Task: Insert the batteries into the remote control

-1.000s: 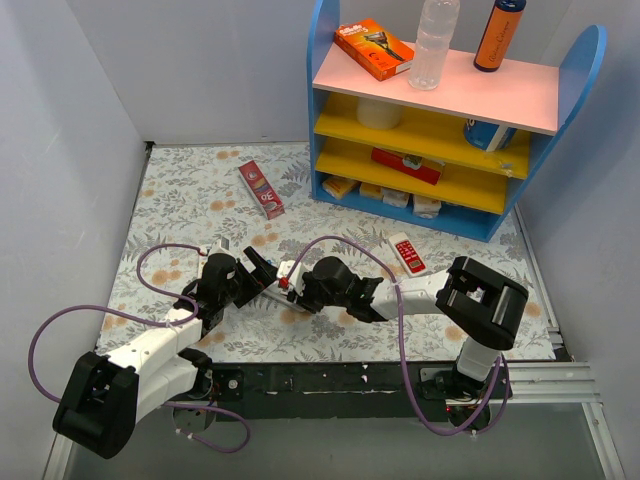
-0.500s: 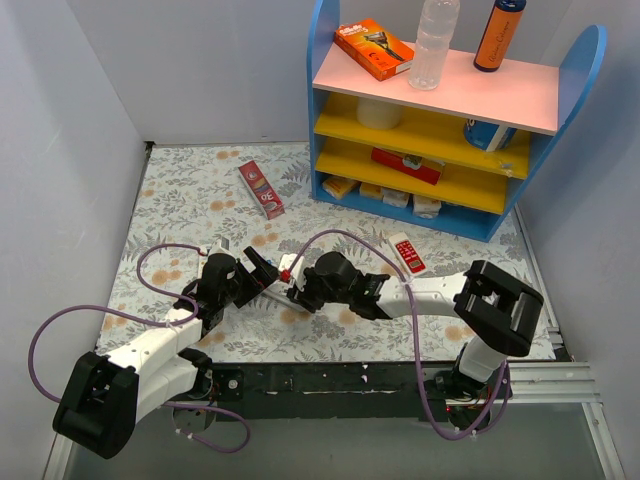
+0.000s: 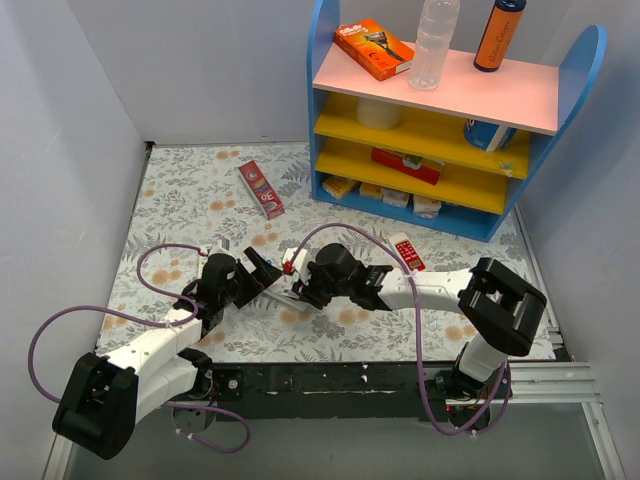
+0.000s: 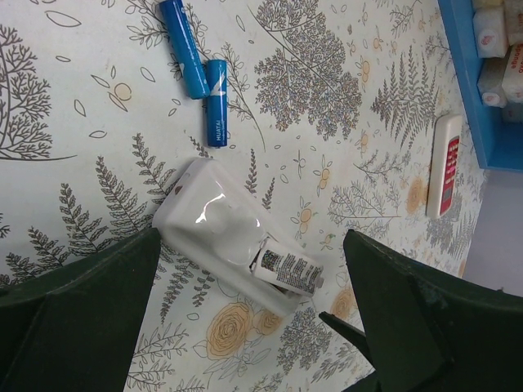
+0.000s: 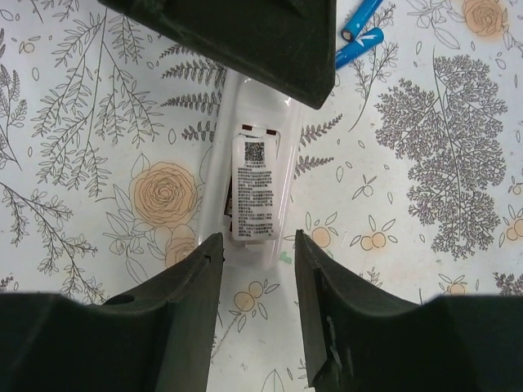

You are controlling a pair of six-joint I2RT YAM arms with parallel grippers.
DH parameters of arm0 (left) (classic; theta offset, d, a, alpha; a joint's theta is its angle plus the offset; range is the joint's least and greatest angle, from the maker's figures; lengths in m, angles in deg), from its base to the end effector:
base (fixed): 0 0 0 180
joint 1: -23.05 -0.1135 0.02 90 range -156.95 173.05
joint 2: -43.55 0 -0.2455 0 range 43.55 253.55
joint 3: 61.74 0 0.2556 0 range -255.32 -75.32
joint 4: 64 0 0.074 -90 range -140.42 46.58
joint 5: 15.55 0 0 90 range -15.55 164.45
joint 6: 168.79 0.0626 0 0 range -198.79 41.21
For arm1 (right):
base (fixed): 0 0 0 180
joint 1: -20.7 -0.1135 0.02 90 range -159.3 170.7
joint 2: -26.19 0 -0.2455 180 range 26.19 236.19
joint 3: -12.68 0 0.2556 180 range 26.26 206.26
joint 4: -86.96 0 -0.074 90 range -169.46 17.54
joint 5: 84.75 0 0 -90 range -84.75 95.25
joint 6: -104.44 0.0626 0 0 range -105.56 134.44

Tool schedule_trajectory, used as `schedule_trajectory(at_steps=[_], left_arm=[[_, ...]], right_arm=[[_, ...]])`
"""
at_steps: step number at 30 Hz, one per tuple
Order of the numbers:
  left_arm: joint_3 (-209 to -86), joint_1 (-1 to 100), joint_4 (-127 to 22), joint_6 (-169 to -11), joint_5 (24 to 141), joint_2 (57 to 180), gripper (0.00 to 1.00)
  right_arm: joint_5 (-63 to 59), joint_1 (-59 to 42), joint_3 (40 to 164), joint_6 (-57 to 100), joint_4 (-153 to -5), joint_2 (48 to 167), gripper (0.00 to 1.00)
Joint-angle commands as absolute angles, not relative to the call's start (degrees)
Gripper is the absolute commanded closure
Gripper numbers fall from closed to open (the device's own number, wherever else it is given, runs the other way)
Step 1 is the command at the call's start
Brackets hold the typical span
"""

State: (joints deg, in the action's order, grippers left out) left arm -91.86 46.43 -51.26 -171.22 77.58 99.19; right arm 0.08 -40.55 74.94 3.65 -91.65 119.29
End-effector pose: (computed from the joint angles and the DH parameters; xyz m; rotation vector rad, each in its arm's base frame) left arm 0.1999 -0.0902 0.1215 -1.3894 2.0782 -1.0632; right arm 0.1721 0.3254 0.1549 -1.3337 1.7414 0.6052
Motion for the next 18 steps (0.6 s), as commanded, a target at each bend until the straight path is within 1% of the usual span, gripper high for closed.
schedule_trajectory(at_steps=[1,11,18], left_arm=[[-92.5,46.4,-50.9,-171.1,78.0,98.1,0.03],[-92.5,46.4,-50.9,-171.1,78.1,98.2,0.04],[-92.5,46.5,-50.9,-171.2,78.1,98.1,0.04]], right_arm=[[-2.4,-40.0,78.4,2.9,-89.8,120.1,0.53],[-4.3,-39.3,80.9,2.4,-87.9,123.1,0.55],[-5.0,-39.2,81.5,2.4,-87.4,123.9,0.60]])
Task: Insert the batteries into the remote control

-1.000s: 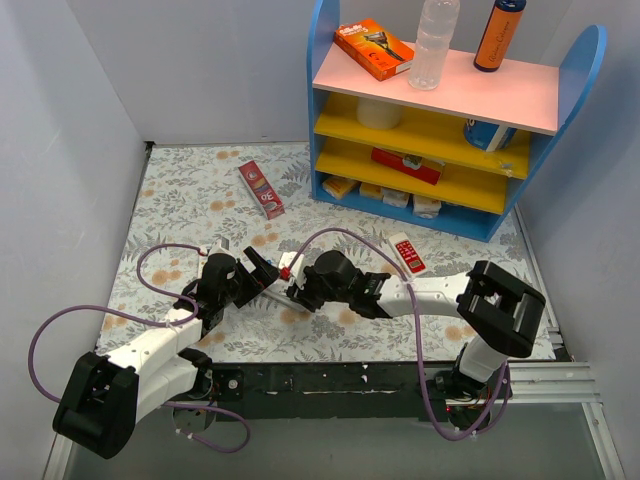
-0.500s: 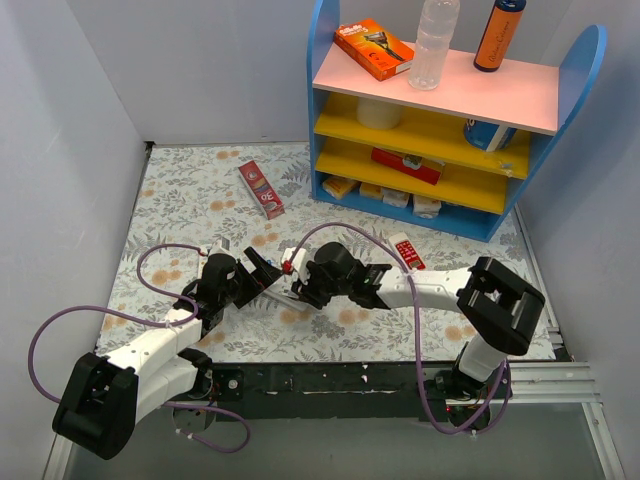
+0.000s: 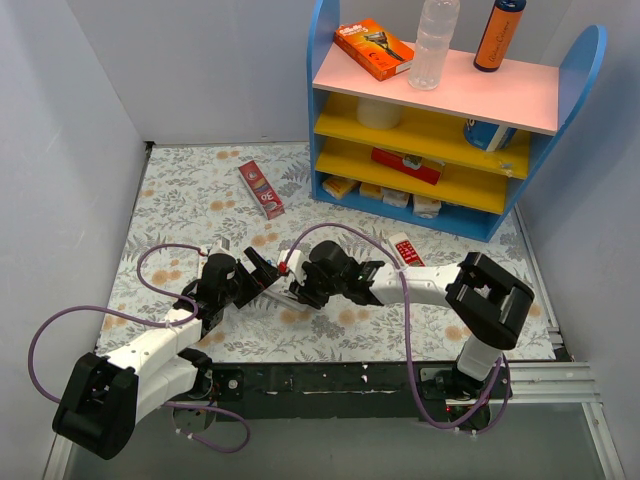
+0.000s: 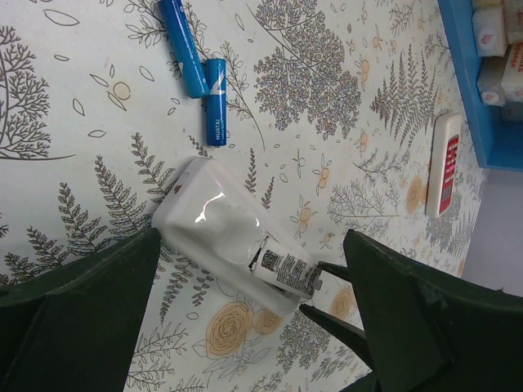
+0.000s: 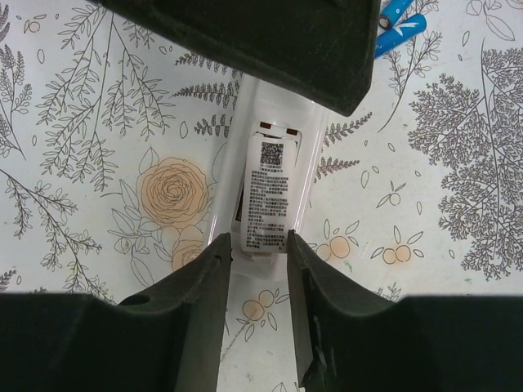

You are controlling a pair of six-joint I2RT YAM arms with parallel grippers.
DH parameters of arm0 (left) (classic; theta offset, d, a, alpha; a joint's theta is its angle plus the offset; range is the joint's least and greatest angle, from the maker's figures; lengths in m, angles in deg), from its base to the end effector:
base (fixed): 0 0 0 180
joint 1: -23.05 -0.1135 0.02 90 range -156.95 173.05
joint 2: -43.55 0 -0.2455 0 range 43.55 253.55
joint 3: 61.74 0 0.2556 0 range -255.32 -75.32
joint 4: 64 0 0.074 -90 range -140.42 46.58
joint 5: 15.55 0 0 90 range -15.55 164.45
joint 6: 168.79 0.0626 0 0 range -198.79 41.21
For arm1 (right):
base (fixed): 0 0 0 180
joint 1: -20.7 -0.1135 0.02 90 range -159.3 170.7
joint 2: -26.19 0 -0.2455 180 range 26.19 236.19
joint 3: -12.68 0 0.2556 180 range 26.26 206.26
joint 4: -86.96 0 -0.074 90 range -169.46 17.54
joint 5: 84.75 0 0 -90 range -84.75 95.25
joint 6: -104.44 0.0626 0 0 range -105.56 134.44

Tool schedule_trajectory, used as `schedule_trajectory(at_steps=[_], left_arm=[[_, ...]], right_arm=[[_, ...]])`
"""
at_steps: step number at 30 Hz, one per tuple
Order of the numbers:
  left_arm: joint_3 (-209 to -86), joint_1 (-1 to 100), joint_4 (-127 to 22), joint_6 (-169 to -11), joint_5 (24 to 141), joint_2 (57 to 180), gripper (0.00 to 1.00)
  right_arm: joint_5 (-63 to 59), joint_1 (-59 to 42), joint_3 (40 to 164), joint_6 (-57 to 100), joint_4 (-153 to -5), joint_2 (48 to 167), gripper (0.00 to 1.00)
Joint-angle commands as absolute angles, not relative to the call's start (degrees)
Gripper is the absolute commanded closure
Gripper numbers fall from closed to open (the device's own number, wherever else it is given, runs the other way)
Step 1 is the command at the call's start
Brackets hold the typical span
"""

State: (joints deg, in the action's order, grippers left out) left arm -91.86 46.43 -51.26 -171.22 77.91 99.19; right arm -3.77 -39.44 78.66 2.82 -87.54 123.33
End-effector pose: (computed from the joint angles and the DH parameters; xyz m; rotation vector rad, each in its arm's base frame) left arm 0.1998 -0.0905 0.1215 -1.3881 2.0824 -1.0682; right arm 0.1798 0.3329 0.1437 -1.4069 1.7911 0.6333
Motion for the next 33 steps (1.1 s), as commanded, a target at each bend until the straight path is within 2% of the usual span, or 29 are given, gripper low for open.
schedule_trajectory(at_steps=[1,10,17,20,27,33], left_arm=[[-92.5,46.5,-50.9,-171.2,78.1,98.1,0.03],[-92.5,46.4,-50.9,-171.2,78.2,98.0,0.03],[-92.5,46.5,-50.9,-171.2,78.3,98.0,0.03],[-92.6,46.5,-50.8,-171.2,78.4,97.9,0.03],[-95.7,46.5,-45.9,-170.6,77.9,95.0,0.03],[-97.1,46.5,-42.9,-169.8,73.5,93.5,0.03]], right_arm=[[-5.1,-39.2,81.5,2.3,-87.4,124.0,0.62],[-5.6,-39.2,82.5,2.7,-86.4,124.5,0.79],[-5.3,-39.2,82.6,3.7,-85.8,124.0,0.79],[-2.9,-38.5,82.2,4.7,-86.0,123.0,0.76],[-2.7,-33.4,84.2,2.7,-79.8,122.3,0.55],[1.7,-31.0,87.5,2.3,-75.3,125.8,0.49]])
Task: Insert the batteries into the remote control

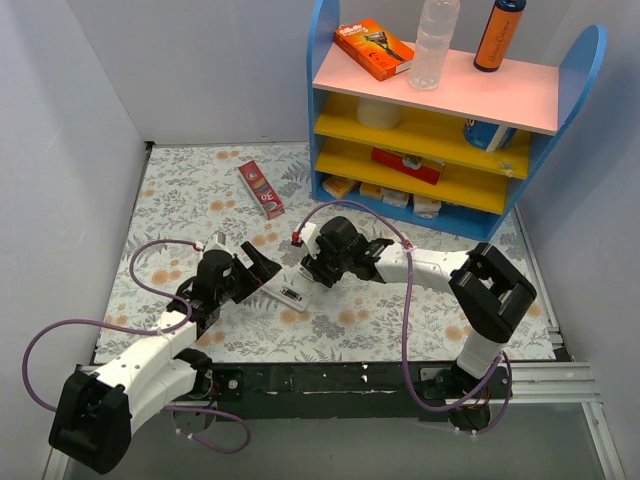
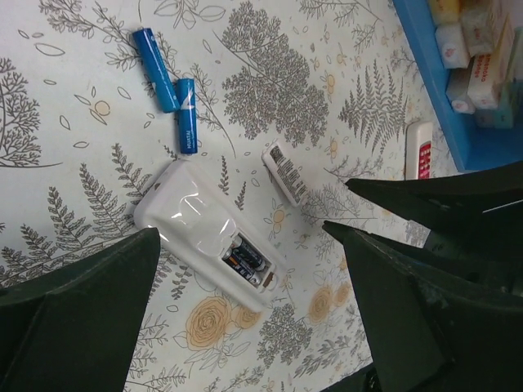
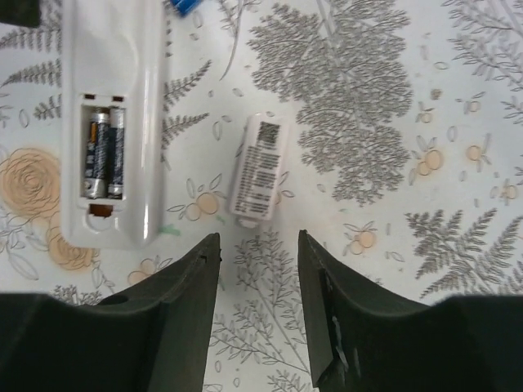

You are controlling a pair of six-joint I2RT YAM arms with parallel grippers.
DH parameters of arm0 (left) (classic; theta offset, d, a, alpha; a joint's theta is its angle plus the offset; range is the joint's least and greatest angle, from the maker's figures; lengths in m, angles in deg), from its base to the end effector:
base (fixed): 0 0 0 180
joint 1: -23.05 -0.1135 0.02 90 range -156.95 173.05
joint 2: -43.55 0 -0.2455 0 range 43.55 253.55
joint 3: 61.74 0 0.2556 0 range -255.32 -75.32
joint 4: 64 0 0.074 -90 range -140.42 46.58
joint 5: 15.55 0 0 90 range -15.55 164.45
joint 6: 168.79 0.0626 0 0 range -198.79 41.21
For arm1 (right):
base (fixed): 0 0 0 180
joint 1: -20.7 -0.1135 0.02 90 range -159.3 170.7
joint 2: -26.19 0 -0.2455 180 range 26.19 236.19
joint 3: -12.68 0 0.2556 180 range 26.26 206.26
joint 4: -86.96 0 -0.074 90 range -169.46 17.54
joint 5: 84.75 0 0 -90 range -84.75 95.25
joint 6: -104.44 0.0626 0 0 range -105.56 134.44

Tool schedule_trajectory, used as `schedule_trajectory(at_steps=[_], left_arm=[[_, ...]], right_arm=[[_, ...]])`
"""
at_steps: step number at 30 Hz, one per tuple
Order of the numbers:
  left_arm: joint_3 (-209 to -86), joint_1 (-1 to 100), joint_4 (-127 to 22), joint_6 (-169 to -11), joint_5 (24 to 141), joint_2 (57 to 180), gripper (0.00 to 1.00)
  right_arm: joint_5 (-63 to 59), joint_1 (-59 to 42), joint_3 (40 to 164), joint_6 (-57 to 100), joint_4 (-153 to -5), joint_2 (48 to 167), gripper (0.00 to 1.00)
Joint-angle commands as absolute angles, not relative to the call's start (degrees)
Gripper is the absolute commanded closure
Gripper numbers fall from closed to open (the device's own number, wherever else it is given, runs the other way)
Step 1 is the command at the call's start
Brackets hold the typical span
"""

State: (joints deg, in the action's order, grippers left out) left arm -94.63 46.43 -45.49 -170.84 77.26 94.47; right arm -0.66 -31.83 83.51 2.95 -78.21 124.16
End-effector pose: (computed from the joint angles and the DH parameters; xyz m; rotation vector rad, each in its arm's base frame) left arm 0.1989 -0.0893 0.1437 -1.3664 2.0545 -1.0828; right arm 0.2278 0.3077 0.1489 -1.2898 1.9615 0.4800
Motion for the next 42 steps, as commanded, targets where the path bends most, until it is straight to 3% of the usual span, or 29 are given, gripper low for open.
schedule_trajectory(at_steps=[1,10,22,34,37,42], left_arm=[[-97.9,46.5,-42.9,-169.8,73.5,94.0,0.03],[-104.3,46.2,-40.0,-168.6,71.8,103.0,0.02],[-109.9,41.8,-38.6,-170.3,72.2,113.2,0.02],[-110.8,41.0,-39.0,-172.1,77.4,121.9,0.21],[-110.3,41.0,-38.6,-172.4,79.2,122.3,0.30],[-107.4,41.0,-38.5,-173.6,82.8,121.0,0.32]], right_arm=[[1.6,-30.9,88.7,2.3,-74.7,126.9,0.48],[0.6,-31.0,94.4,3.5,-69.8,131.9,0.44],[0.0,-31.1,95.8,4.0,-67.9,133.6,0.46],[0.7,-32.4,97.3,4.1,-67.6,136.7,0.52],[1.0,-32.4,96.9,4.2,-67.2,136.3,0.57],[1.6,-32.5,95.2,4.2,-67.0,134.1,0.71]])
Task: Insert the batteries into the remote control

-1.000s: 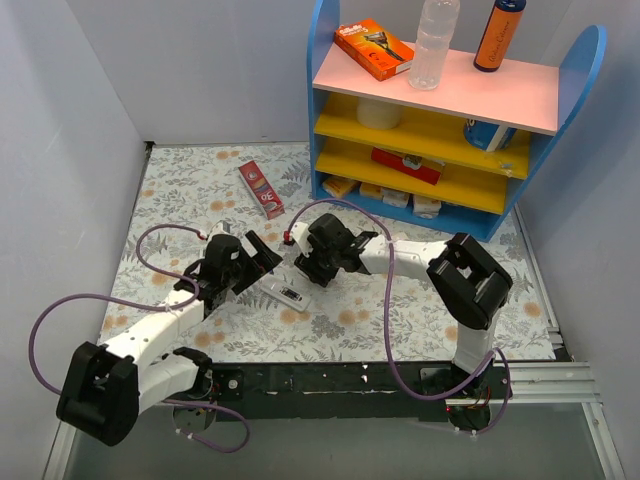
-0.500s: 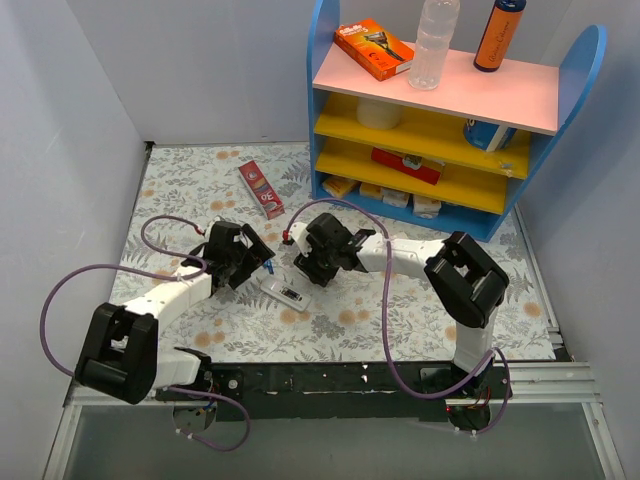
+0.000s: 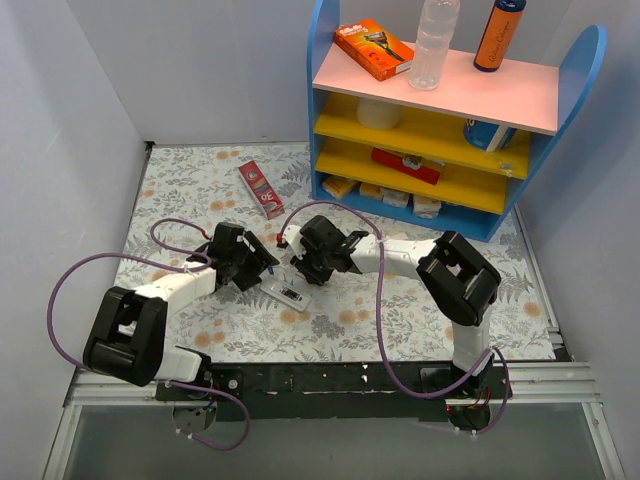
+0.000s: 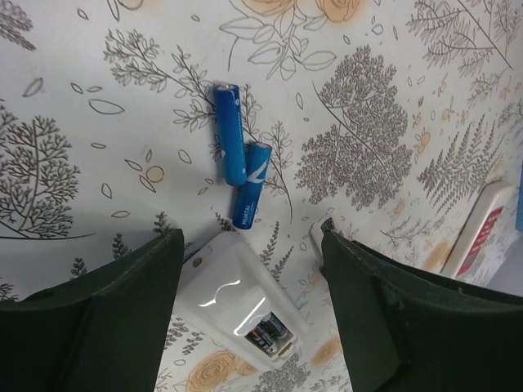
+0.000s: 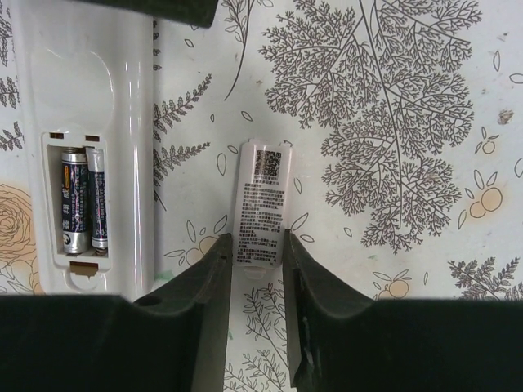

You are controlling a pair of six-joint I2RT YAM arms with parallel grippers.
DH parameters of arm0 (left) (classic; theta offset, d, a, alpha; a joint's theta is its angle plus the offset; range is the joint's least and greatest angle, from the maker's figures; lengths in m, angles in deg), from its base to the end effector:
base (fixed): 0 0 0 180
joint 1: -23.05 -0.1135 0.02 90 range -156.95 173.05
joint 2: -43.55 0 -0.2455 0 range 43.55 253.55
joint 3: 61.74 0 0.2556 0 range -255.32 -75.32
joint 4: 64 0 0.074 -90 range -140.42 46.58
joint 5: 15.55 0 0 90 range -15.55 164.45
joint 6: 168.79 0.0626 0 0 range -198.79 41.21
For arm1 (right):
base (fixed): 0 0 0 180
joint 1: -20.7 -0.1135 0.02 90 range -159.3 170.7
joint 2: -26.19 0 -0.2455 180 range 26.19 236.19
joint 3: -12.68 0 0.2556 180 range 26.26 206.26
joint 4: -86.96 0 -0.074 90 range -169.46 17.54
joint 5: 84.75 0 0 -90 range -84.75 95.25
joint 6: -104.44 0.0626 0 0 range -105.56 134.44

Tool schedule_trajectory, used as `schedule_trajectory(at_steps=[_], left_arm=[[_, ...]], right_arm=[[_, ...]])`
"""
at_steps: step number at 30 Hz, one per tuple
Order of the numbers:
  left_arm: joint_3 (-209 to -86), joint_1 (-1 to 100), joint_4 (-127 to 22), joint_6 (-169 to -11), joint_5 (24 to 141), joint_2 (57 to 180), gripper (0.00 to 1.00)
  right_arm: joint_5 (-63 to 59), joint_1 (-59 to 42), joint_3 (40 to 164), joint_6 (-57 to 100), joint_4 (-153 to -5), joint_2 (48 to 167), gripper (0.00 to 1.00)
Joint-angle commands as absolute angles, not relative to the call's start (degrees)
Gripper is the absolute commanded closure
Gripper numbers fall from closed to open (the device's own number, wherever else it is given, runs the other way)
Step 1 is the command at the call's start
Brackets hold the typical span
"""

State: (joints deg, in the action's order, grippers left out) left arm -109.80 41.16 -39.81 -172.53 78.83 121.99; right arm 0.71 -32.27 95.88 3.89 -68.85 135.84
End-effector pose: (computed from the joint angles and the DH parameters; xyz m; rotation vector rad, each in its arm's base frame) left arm 0.2555 -0.0886 0.1136 -1.6594 2.1929 -0.7865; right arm 0.2477 0.3366 0.1254 -1.3445 2.1046 0.4154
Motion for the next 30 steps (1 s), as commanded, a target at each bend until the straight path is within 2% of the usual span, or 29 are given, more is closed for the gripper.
schedule_trajectory(at_steps=[1,9,19,26,30], left_arm=[[-106.7,41.0,-38.6,-173.7,83.3,120.5,0.33],[-101.7,41.2,-38.6,-176.1,87.4,114.6,0.41],[-99.4,41.4,-39.6,-176.9,89.9,112.2,0.41],[-98.1,41.4,-41.6,-177.1,89.5,111.9,0.35],[-97.5,41.4,-41.7,-177.1,88.5,111.0,0.35]], right_arm=[[1.5,-32.5,94.8,4.2,-67.0,133.8,0.73],[0.3,-32.6,92.9,3.3,-66.3,128.4,0.90],[-2.0,-34.3,95.1,-2.5,-59.6,122.9,0.93],[-3.6,-36.8,100.4,-8.1,-51.1,126.6,0.95],[-4.4,-37.7,102.5,-9.6,-49.5,128.2,0.95]])
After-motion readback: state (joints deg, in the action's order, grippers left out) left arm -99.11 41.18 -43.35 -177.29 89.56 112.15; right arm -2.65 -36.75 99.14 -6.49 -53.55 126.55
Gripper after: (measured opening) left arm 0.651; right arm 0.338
